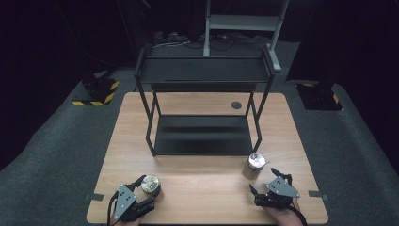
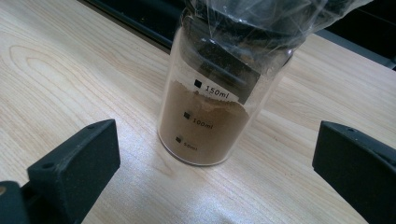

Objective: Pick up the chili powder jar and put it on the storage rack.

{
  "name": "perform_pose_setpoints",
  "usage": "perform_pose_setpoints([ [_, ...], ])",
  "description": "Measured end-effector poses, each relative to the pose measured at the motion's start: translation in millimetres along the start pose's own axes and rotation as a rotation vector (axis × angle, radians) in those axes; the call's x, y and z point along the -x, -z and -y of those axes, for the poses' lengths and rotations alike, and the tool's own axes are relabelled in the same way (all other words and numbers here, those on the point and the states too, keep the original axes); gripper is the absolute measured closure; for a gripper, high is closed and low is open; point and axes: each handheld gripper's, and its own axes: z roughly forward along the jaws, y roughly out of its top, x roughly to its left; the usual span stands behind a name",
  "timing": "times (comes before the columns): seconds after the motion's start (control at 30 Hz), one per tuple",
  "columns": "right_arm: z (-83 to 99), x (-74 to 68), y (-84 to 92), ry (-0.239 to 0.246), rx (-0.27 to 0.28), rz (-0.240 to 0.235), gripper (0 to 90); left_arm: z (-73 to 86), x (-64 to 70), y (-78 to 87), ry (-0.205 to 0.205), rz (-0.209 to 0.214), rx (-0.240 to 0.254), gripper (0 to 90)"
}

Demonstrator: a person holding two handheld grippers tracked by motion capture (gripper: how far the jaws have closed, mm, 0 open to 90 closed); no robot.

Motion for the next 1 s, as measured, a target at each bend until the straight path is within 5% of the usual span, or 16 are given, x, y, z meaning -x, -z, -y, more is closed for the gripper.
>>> perform_pose_setpoints([
  [0.4, -0.2, 0.6, -0.3, -0.004, -0.001, -0.001, 0.0, -22.5, 0.6, 1.4, -0.011, 0.001, 0.027, 34.6],
  [1.0, 1.1, 2.1, 0.3, -0.009, 0.006, -0.006, 0.0, -60.3, -11.6, -25.1, -0.012, 0.018, 0.082, 34.6],
])
